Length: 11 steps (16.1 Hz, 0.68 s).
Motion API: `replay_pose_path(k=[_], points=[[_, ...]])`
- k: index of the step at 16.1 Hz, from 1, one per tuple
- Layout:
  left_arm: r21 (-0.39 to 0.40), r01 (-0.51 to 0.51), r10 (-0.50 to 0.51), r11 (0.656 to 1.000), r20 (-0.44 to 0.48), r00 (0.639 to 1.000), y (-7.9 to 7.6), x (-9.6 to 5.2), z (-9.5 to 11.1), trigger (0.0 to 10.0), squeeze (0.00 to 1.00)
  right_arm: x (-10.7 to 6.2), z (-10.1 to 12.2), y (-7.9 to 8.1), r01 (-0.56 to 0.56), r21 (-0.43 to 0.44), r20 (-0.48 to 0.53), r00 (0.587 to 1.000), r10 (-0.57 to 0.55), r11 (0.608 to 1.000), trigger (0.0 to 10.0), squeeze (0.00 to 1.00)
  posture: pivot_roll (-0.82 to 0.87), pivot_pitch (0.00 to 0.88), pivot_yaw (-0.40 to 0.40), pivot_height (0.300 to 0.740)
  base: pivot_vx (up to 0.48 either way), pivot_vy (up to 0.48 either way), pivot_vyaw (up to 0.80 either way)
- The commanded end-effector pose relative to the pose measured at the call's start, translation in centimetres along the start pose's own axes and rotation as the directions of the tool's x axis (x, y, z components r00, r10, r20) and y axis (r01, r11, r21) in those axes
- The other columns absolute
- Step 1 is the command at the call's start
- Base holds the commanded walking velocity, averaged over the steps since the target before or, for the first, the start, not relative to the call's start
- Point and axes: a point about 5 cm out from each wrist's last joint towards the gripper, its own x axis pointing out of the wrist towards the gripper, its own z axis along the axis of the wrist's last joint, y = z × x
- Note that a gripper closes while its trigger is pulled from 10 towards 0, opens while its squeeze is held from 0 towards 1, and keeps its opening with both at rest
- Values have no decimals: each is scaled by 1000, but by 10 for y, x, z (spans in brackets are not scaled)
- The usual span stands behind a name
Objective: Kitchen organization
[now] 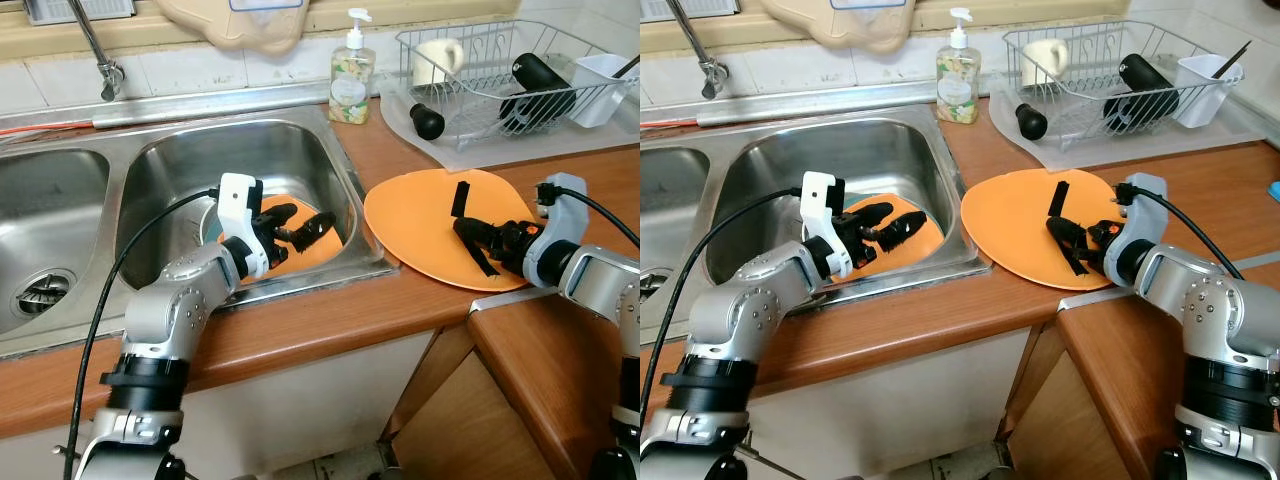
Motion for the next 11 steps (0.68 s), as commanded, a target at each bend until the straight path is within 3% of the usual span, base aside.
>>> replay_pose_path(k=[1, 3, 7, 9, 10, 11], points=[[-45, -3, 4, 999, 11, 1000, 1, 3, 3, 10000, 0, 0, -4, 6, -37, -1, -12, 999, 37, 999, 10000, 0, -203, 0, 43, 740, 0, 0, 0], [-75, -22, 22, 997, 4, 1000, 3, 8, 1, 10000, 0, 0, -5, 9, -50, -7, -16, 999, 50, 999, 10000, 0, -208, 0, 46, 740, 0, 0, 0], [-35, -7, 7, 999, -17, 1000, 1, 8, 1, 10000, 0, -8, 4, 1, -14, -27, 51, 999, 16, 1000, 10000, 0, -214, 0, 52, 740, 0, 0, 0], [50, 62, -60, 997, -43, 997, -4, 1, -1, 10000, 0, -19, 24, -25, 127, -33, 174, 978, -119, 991, 10000, 0, -217, 0, 54, 740, 0, 0, 0], [77, 82, -78, 994, -56, 995, -5, -3, -3, 10000, 0, -22, 26, -37, 196, -19, 178, 966, -189, 980, 10000, 804, -217, 0, 53, 740, 0, 0, 0], [82, 87, -82, 993, -59, 995, -5, -4, -4, 10000, 0, -22, 25, -40, 209, -16, 170, 964, -203, 978, 10000, 1000, -216, 0, 51, 740, 0, 0, 0]])
